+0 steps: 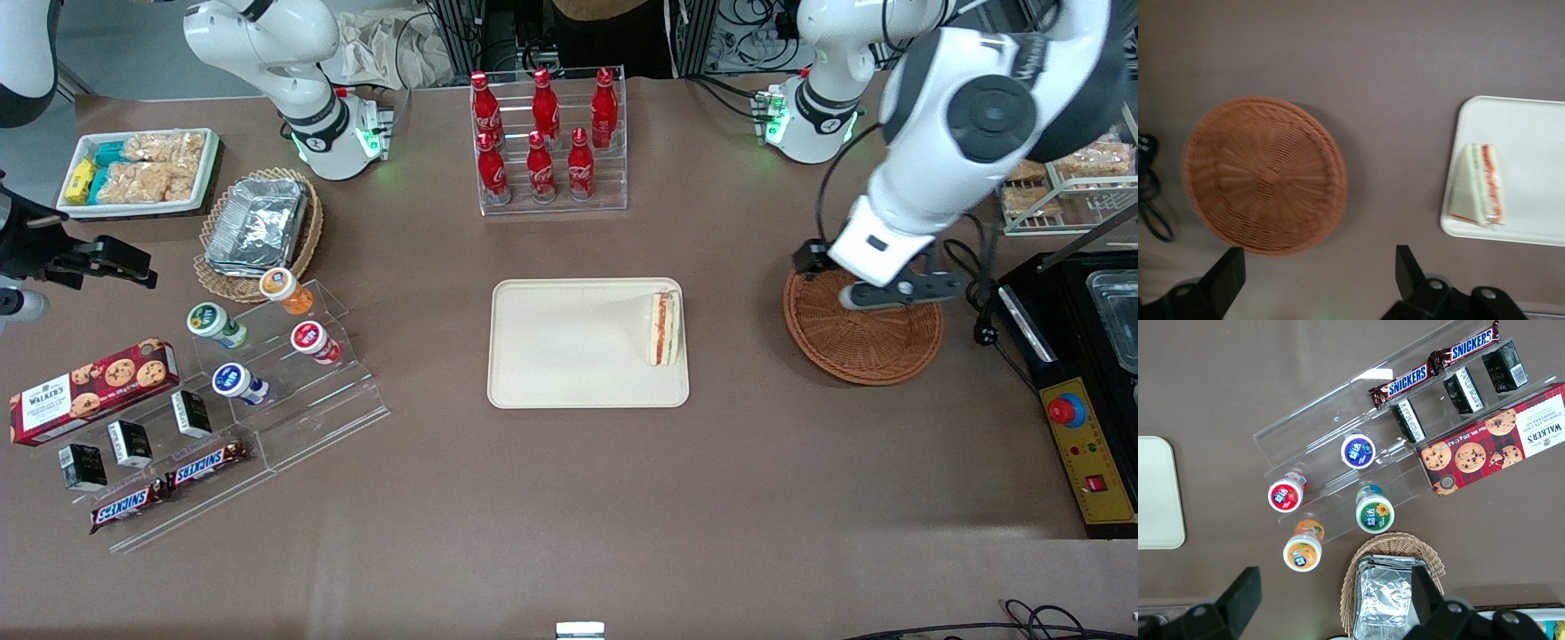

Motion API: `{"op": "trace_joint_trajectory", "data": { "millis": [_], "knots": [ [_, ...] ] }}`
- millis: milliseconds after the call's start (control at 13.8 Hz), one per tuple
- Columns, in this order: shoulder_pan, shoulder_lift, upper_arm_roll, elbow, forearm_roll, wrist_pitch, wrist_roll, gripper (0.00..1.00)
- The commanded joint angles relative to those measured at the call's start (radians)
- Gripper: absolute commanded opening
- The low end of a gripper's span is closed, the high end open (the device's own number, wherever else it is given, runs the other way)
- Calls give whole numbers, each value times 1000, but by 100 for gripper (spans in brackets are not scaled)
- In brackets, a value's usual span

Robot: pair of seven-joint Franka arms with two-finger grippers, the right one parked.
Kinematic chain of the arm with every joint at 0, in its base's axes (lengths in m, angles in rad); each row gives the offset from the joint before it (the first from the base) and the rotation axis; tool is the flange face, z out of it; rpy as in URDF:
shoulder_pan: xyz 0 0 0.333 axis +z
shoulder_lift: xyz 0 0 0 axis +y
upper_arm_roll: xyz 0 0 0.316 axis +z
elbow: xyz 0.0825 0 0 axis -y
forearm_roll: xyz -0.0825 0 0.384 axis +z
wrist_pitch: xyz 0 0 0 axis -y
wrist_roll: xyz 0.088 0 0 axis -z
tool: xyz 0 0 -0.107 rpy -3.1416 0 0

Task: Place sandwich from basket to tray

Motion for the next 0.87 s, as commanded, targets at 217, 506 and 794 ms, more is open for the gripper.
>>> {"op": "trace_joint_trajectory", "data": {
  "millis": [217,506,794],
  "knots": [
    [-129,-34,285,66,-9,-68,276,100],
    [-182,-9,363,218,3,-132,305,100],
    [-182,-6,414,232,0,-151,421,100]
  ]
}}
